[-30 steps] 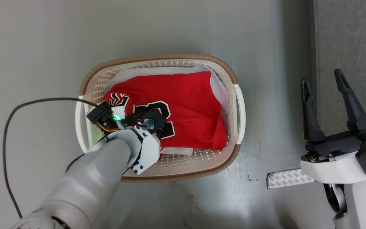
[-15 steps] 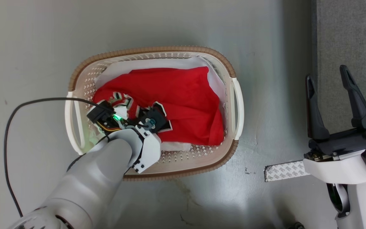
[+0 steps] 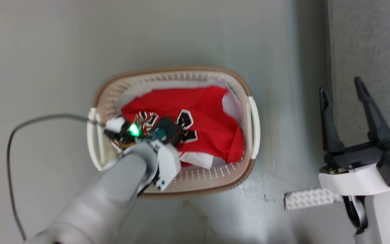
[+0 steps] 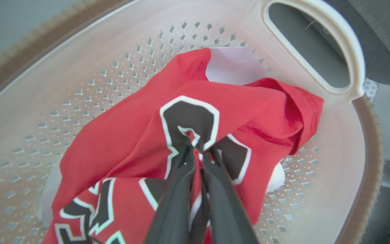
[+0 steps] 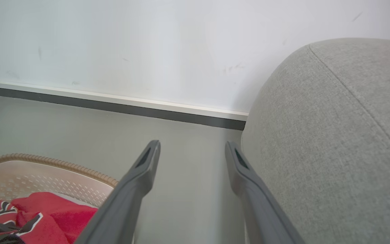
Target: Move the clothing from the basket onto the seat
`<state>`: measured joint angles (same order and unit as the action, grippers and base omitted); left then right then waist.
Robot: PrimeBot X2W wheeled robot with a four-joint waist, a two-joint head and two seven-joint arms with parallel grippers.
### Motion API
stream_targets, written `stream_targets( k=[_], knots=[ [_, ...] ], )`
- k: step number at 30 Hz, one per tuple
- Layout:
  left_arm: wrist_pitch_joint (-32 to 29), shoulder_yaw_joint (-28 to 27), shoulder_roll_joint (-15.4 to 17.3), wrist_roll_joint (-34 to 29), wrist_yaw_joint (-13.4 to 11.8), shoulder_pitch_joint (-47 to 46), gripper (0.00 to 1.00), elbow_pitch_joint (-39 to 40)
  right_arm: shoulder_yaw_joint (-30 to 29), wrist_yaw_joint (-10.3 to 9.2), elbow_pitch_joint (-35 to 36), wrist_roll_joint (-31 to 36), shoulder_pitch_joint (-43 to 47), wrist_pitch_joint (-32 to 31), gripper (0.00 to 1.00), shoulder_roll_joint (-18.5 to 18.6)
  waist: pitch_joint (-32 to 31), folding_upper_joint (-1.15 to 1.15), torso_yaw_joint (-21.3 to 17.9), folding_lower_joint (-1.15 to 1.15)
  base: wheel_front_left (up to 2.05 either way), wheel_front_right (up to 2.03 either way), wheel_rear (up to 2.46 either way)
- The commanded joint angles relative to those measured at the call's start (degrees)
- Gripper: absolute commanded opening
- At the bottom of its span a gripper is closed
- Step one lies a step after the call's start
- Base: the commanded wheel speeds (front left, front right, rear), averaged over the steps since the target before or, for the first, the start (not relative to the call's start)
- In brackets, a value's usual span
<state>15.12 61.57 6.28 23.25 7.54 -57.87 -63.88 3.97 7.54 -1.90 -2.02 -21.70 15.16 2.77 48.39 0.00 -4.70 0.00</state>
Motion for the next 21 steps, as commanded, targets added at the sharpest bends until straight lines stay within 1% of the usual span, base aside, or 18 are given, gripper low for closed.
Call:
stream_targets(
  k=[1, 5, 11, 17, 21],
  knots=[
    [0.0, -0.7, 1.4, 1.0, -0.1, 2.2, 0.00, 1.4, 0.2, -0.10, -0.8, -0.4, 0.3, 0.0, 1.00, 0.2, -4.0, 0.00, 1.0, 0.00, 0.00, 0.00, 0.00],
    [0.0, -3.8, 3.4, 1.8, -0.4, 7.2, 0.00, 6.2, 1.1, -0.10, -3.3, -1.6, 1.3, 0.0, 1.00, 0.2, -10.4, 0.00, 1.5, 0.00, 0.00, 0.00, 0.00],
    [0.0, -11.3, 6.6, 3.3, -2.2, 15.6, 0.00, 15.1, 2.2, -0.11, -6.6, -3.4, 3.7, 0.0, 1.00, 0.2, -19.3, 0.00, 2.2, 0.00, 0.00, 0.00, 0.00],
    [0.0, -18.3, 8.8, 3.4, -3.6, 24.0, 0.00, 22.9, 3.0, -0.11, -9.2, -5.2, 6.5, 0.0, 1.00, 0.2, -27.0, 0.00, 2.4, 0.00, 0.00, 0.00, 0.00],
    [0.0, -22.7, 9.6, 3.2, -4.5, 29.3, 0.00, 27.4, 3.8, -0.11, -10.7, -6.2, 8.2, 0.0, 1.00, 0.2, -31.4, 0.00, 2.2, 0.00, 0.00, 0.00, 0.00]
  ],
)
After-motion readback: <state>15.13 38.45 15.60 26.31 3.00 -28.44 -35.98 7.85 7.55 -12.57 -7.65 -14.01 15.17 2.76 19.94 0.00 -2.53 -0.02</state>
